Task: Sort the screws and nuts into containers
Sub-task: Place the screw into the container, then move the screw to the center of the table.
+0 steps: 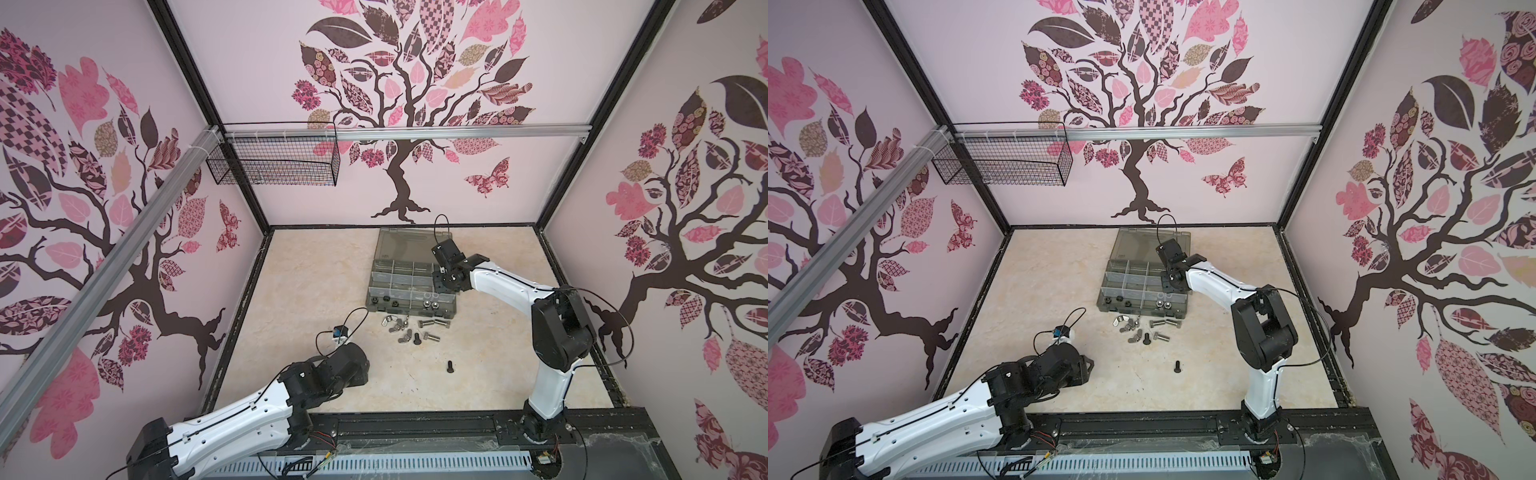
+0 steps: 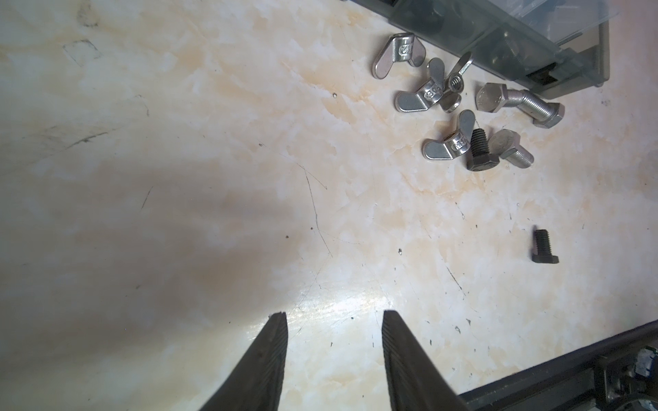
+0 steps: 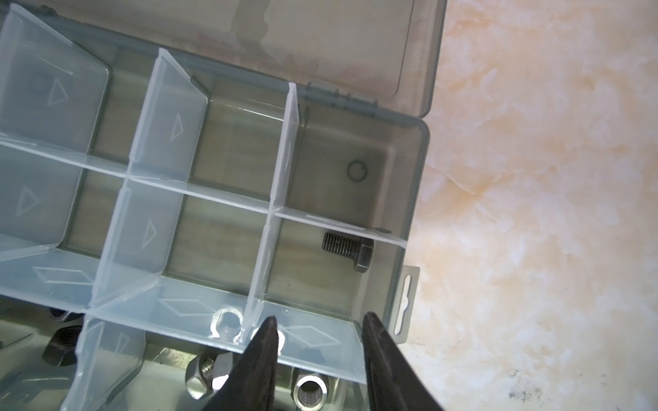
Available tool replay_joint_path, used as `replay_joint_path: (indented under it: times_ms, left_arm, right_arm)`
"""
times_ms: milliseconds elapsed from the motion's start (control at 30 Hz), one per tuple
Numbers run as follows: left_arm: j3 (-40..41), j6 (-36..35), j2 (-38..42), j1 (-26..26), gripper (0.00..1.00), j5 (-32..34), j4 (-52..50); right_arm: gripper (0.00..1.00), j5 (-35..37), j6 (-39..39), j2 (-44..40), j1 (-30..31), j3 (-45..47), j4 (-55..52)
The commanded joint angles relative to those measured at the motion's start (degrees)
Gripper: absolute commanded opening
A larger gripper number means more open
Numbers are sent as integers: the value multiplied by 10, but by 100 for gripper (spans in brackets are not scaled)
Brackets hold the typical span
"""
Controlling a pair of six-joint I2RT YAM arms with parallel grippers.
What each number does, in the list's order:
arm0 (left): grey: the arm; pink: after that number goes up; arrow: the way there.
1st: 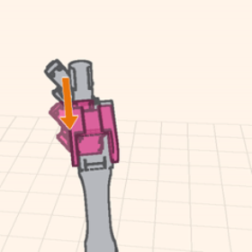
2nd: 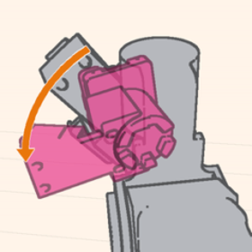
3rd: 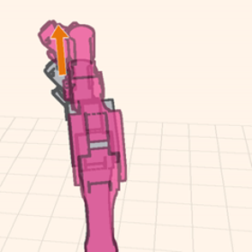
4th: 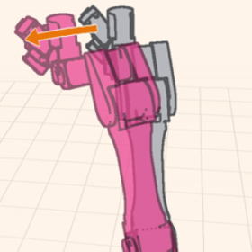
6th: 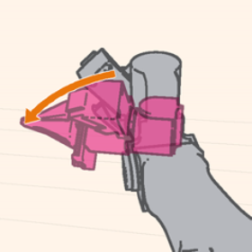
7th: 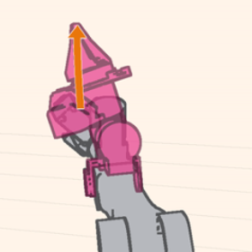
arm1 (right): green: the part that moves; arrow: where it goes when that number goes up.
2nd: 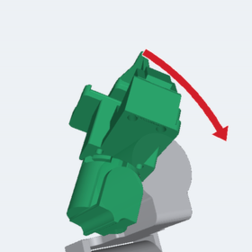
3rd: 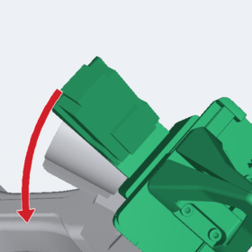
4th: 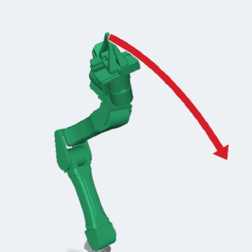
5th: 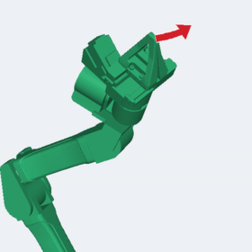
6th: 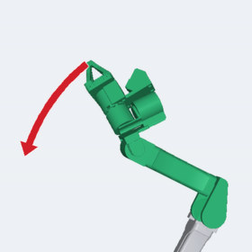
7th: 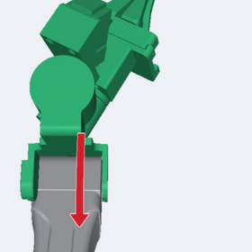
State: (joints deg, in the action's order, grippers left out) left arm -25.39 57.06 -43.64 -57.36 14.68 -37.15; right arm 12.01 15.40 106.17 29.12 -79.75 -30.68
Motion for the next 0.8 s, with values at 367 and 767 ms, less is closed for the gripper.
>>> replay_joint_path:
  times_ms: [367,767]
  left_arm:
    - [-26,-39,-76,2,48,-15,37]
    - [-69,-59,-144,3,48,-21,62]
  right_arm:
    - [44,-93,40,-197,0,149,-10]
    - [43,-101,89,-276,66,251,-9]
